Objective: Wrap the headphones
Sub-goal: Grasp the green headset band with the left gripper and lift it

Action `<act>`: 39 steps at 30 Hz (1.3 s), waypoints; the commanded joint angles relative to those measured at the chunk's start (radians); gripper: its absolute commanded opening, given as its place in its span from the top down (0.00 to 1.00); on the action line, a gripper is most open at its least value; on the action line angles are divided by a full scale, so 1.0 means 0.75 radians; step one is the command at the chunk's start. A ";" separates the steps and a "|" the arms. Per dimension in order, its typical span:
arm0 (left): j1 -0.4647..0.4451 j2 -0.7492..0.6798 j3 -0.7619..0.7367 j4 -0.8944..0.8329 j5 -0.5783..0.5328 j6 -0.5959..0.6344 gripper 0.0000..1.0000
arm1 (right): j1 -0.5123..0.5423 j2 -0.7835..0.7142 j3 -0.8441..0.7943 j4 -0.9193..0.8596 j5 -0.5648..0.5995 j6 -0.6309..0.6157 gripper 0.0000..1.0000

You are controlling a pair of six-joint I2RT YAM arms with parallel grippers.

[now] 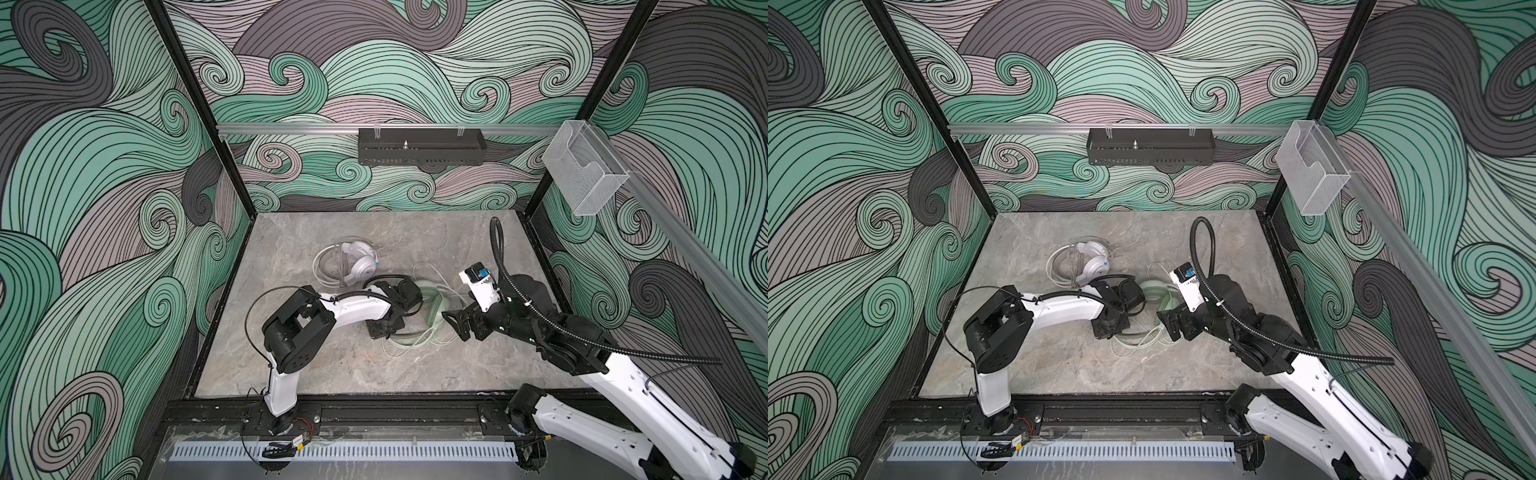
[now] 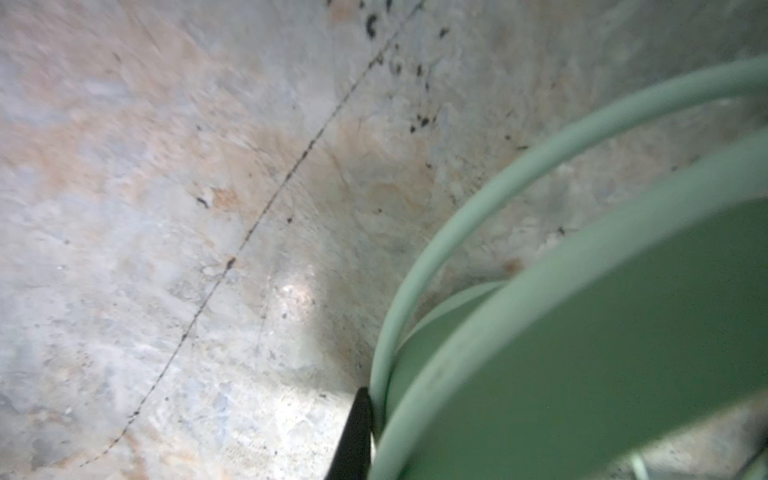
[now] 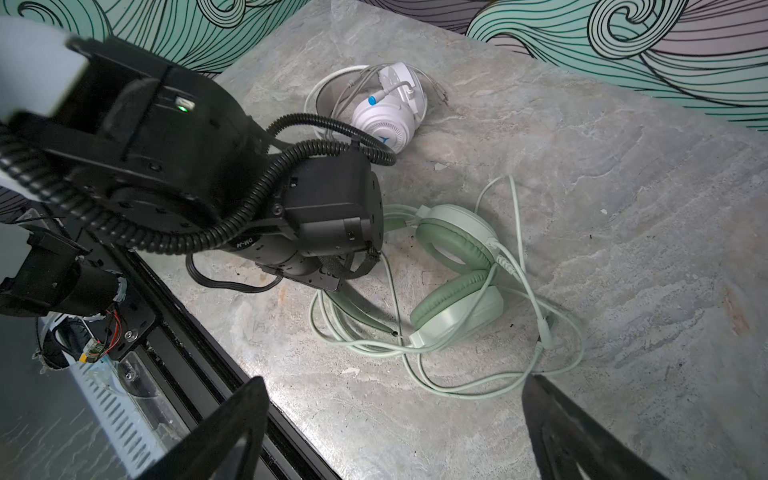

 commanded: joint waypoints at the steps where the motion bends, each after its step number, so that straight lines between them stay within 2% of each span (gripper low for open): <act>1: -0.010 -0.108 0.103 -0.145 -0.104 0.081 1.00 | -0.025 -0.025 -0.027 -0.030 -0.023 0.044 0.04; 7: -0.033 -0.218 0.303 -0.280 -0.218 0.176 1.00 | -0.054 -0.061 -0.007 -0.068 -0.070 0.063 0.04; 11: -0.078 -0.241 0.527 -0.368 -0.322 0.332 1.00 | -0.073 -0.069 0.055 -0.089 -0.091 0.065 0.05; 13: -0.119 -0.216 0.692 -0.458 -0.433 0.432 1.00 | -0.088 -0.074 0.093 -0.102 -0.095 0.070 0.04; 16: -0.179 -0.096 1.046 -0.708 -0.635 0.606 1.00 | -0.111 -0.075 0.171 -0.127 -0.100 0.079 0.04; 18: -0.224 0.021 1.280 -0.937 -0.835 0.759 1.00 | -0.124 -0.070 0.223 -0.141 -0.101 0.085 0.04; 20: -0.259 0.126 1.492 -1.179 -1.056 0.773 1.00 | -0.132 -0.068 0.261 -0.144 -0.100 0.089 0.04; 21: -0.261 0.170 1.607 -1.303 -1.115 0.762 1.00 | -0.135 -0.066 0.275 -0.144 -0.097 0.090 0.04; 22: -0.261 0.174 1.649 -1.315 -1.133 0.812 1.00 | -0.135 -0.066 0.286 -0.145 -0.099 0.089 0.04; 24: -0.249 0.125 1.641 -1.306 -1.124 0.836 1.00 | -0.137 -0.064 0.312 -0.145 -0.103 0.076 0.05; 27: -0.199 0.020 1.591 -1.249 -1.033 0.826 1.00 | -0.138 -0.071 0.349 -0.144 -0.108 0.018 0.04; 34: -0.196 -0.238 1.340 -0.906 -0.920 1.114 1.00 | -0.138 -0.154 0.393 -0.136 -0.108 -0.250 0.03; 39: -0.194 -0.412 1.167 -0.727 -0.898 1.229 1.00 | -0.140 -0.182 0.333 -0.136 -0.116 -0.248 0.01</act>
